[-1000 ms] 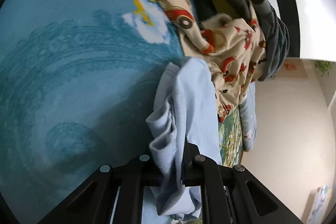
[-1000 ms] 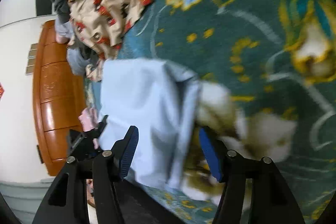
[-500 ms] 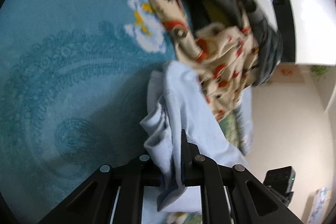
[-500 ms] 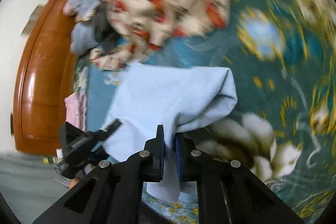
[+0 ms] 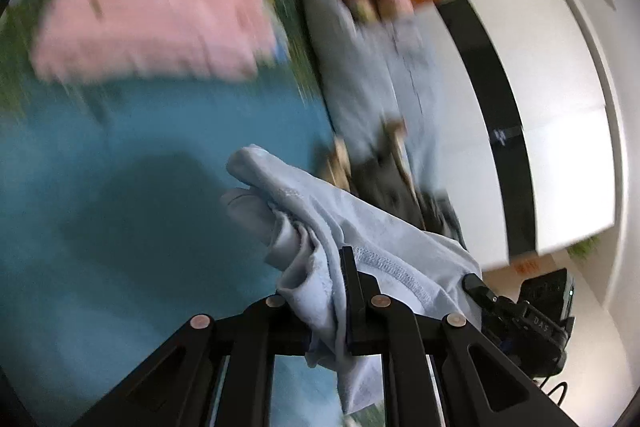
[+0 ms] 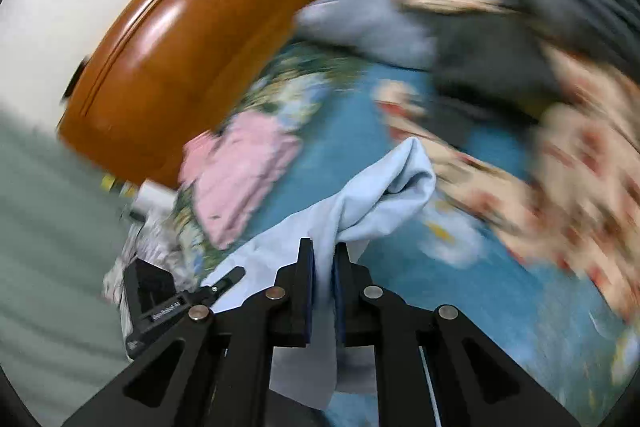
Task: Fold clothes
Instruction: 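Lift the folded shirt with both grippers and carry it toward the pink fleece stack, then lower the folded shirt onto the pink fleece stack and open both grippers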
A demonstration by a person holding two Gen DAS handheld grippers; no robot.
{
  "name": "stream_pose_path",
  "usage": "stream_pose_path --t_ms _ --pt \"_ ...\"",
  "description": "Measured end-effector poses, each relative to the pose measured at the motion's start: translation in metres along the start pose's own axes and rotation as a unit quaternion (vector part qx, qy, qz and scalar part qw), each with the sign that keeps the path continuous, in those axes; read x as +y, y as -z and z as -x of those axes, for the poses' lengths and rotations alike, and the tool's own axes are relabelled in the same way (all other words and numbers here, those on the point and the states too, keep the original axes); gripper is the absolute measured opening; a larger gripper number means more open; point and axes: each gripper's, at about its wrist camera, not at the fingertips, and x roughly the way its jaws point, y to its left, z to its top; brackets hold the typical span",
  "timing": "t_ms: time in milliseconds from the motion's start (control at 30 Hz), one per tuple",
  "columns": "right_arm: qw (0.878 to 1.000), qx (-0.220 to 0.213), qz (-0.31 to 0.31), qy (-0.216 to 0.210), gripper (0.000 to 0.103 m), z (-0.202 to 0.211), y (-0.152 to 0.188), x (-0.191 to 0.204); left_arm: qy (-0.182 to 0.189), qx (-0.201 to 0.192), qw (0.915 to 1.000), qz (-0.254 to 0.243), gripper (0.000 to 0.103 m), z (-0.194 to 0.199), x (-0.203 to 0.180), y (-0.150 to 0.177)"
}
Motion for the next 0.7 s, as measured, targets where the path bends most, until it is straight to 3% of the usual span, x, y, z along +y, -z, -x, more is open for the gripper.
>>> stream_pose_path --t_ms 233,433,533,600,700 --pt "0.988 0.062 0.133 -0.049 0.009 -0.127 -0.081 0.124 -0.066 -0.098 0.9928 0.019 0.012 0.056 0.045 -0.097" --pt "0.963 0.084 0.246 -0.065 0.009 -0.214 -0.136 0.227 -0.096 -0.172 0.9796 0.039 0.012 0.075 0.077 -0.157" --pt "0.948 0.087 0.303 -0.045 0.009 -0.254 -0.155 0.259 -0.117 -0.211 0.9699 0.032 0.012 0.075 0.088 -0.174" --pt "0.941 0.083 0.328 -0.027 0.009 -0.279 -0.159 0.264 -0.154 -0.214 0.9645 0.014 0.012 0.062 0.093 -0.181" --pt "0.929 0.080 0.362 0.003 0.009 -0.317 -0.166 0.269 -0.188 -0.163 0.9685 0.007 0.013 0.032 0.111 -0.189"
